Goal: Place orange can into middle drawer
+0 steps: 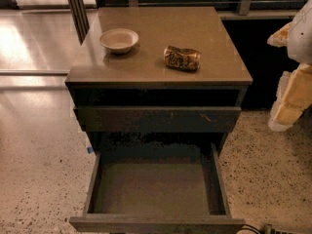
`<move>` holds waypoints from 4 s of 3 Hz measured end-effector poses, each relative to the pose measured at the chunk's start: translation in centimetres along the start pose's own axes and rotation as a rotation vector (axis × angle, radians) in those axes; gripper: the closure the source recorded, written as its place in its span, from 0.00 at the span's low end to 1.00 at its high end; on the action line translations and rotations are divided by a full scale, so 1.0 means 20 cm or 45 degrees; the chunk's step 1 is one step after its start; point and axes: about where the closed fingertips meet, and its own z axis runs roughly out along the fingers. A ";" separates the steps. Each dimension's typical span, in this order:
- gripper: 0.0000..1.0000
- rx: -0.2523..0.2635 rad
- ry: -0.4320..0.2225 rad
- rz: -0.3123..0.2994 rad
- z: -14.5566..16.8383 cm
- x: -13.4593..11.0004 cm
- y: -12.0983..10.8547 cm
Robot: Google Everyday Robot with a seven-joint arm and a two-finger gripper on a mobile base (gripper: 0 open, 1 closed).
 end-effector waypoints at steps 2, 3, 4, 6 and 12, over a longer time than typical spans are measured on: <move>0.00 0.024 -0.020 -0.062 0.13 -0.03 -0.24; 0.00 0.023 -0.025 -0.079 0.16 -0.04 -0.28; 0.00 0.023 -0.025 -0.080 0.16 -0.04 -0.28; 0.00 0.070 -0.030 -0.148 0.22 -0.08 -0.39; 0.00 0.401 -0.348 -0.418 0.34 -0.52 -0.93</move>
Offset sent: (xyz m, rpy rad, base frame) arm 0.1014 -0.0090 -0.0222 -0.0012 -0.0480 0.0887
